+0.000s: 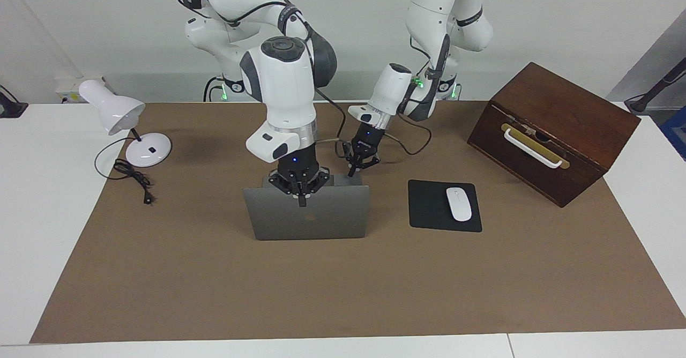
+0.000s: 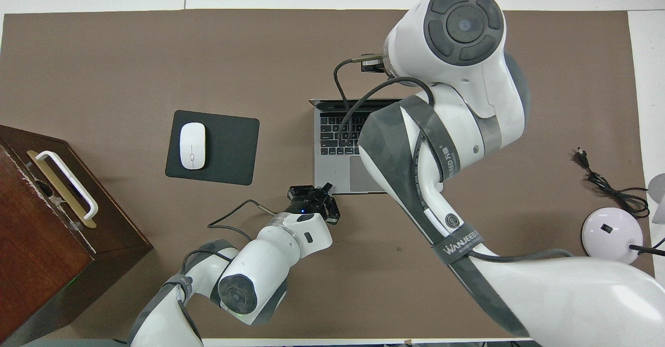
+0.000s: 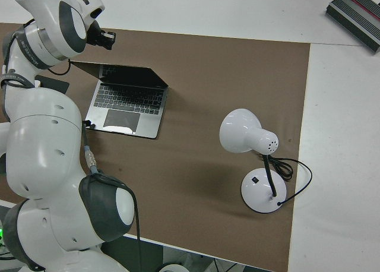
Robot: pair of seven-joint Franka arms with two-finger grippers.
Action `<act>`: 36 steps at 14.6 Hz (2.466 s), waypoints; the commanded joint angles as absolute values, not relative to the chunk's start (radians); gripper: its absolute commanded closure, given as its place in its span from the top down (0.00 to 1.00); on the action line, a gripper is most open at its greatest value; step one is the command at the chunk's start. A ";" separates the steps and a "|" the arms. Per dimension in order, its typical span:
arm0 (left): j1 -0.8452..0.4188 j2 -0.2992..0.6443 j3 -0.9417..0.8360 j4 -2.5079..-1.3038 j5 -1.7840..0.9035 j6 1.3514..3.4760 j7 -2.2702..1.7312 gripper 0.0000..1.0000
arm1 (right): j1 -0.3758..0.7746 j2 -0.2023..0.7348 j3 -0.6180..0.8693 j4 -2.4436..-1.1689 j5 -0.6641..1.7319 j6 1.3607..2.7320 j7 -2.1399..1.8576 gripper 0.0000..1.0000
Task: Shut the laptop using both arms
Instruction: 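Push the laptop lid down toward the keyboard with the right gripper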
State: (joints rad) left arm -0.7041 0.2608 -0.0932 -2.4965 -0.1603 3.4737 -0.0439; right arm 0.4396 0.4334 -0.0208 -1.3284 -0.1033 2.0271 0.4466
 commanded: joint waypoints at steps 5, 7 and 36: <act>-0.724 0.290 -0.077 -2.491 -0.178 3.502 0.000 0.00 | 0.414 0.439 -0.015 -1.324 -0.101 2.023 0.454 0.00; -0.713 0.291 -0.077 -2.494 -0.176 3.502 0.029 0.00 | 0.413 0.439 -0.015 -1.327 -0.098 2.020 0.453 0.00; -0.698 0.342 -0.077 -2.497 -0.175 3.504 0.083 0.00 | 0.374 0.379 -0.011 -1.617 0.195 1.870 0.368 0.00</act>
State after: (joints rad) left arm -0.7007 0.2706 -0.0859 -2.4976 -0.1602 3.4980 0.0534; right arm 0.3835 0.4146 -0.0207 -1.5213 0.1512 1.8034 0.3908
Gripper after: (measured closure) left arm 0.991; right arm 0.991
